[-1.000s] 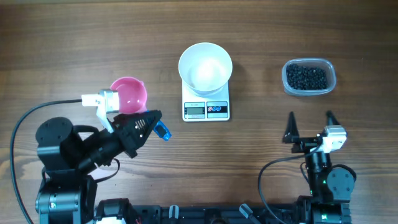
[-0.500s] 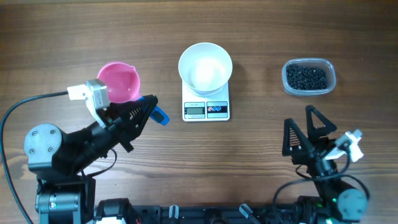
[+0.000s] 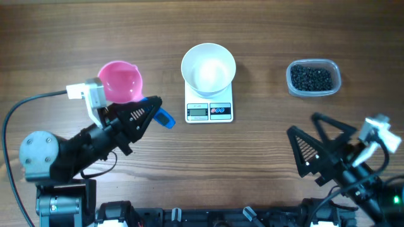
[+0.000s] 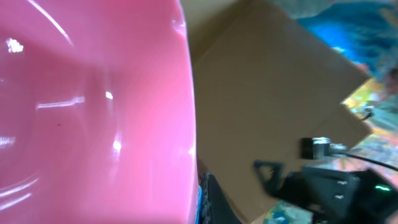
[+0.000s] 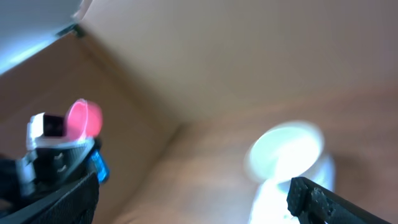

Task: Scoop item into bowl and weigh 150g on scale
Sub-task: 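Lift the pink scoop with the left gripper toward the scale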

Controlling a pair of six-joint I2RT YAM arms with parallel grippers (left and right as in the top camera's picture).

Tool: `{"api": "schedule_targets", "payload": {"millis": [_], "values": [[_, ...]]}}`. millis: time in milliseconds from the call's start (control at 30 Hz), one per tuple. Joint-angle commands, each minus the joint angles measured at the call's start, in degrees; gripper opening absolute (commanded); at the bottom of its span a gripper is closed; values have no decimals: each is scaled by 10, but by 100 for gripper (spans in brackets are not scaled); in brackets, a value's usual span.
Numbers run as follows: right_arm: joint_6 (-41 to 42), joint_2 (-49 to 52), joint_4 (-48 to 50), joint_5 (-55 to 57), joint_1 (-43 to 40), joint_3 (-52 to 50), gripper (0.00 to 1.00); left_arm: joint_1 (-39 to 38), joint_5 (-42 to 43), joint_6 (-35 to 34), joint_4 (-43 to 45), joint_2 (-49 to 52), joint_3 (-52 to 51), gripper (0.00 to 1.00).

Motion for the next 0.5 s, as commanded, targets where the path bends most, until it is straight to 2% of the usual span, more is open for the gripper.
{"api": "schedule_targets", "payload": {"millis": [0, 67, 167, 367, 467], "values": [[187, 43, -8, -122, 1, 3, 100, 0, -1, -110, 70, -3, 9, 4], [202, 62, 13, -154, 1, 3, 99, -2, -18, -135, 108, -3, 9, 4], [230, 81, 61, -186, 1, 3, 96, -11, -74, -138, 106, -2, 9, 4], [291, 104, 141, -189, 2, 3, 92, -51, -155, -207, 110, 28, 9, 4], [319, 120, 188, -189, 2, 3, 88, -84, -162, -226, 147, 64, 9, 4]]}}
